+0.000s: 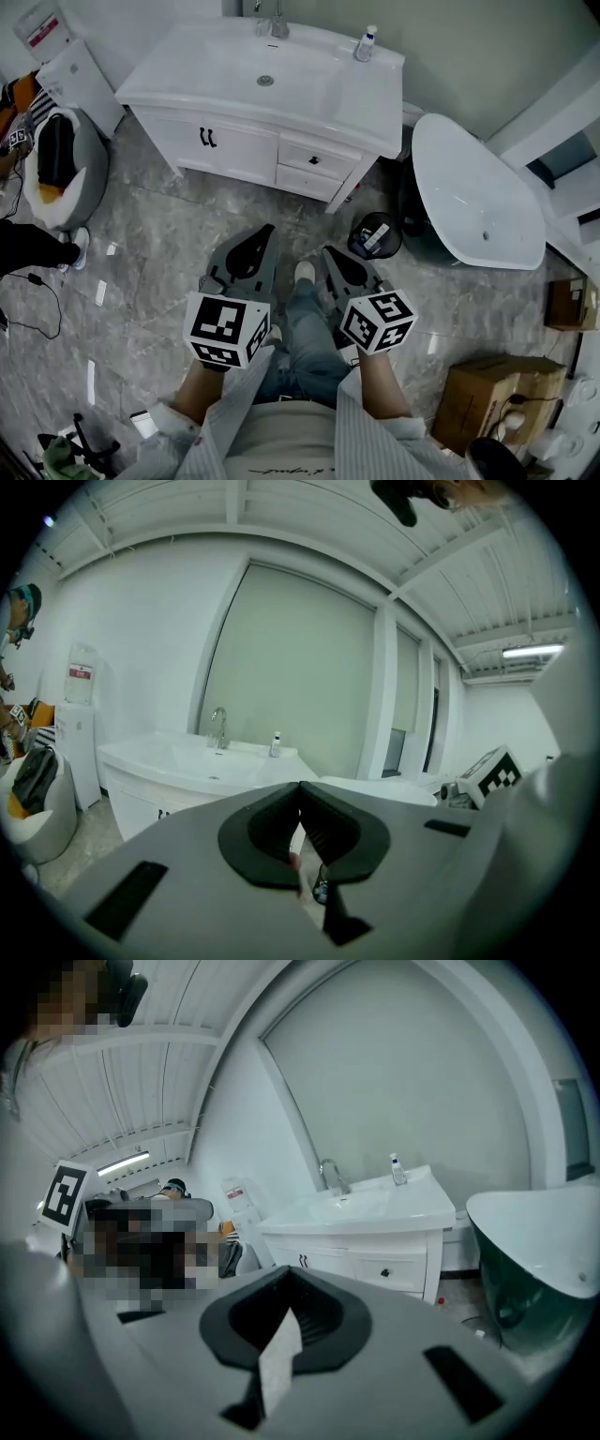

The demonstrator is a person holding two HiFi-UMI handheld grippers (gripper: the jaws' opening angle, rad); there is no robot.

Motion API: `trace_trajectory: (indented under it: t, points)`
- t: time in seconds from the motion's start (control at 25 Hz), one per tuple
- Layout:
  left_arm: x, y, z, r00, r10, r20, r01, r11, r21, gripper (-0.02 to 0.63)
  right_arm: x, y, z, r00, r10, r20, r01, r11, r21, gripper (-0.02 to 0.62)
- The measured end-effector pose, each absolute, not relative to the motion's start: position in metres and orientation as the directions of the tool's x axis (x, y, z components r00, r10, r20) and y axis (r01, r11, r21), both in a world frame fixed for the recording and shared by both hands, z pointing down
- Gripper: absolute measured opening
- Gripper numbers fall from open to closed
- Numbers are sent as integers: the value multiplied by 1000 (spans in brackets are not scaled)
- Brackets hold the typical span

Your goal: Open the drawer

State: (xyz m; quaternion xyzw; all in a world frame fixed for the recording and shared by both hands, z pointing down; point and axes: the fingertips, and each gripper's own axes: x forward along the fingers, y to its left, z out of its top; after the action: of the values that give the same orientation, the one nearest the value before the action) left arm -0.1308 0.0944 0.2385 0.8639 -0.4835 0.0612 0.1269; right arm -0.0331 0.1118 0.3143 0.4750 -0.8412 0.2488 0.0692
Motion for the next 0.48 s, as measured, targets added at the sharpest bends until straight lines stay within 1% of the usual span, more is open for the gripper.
trace_trajectory:
  t: [0.48]
  points:
    - [-77,-20,224,506,-831,231,-862,-484,148,17,10,-6,299,-574,-743,343,-810,457,-367,5]
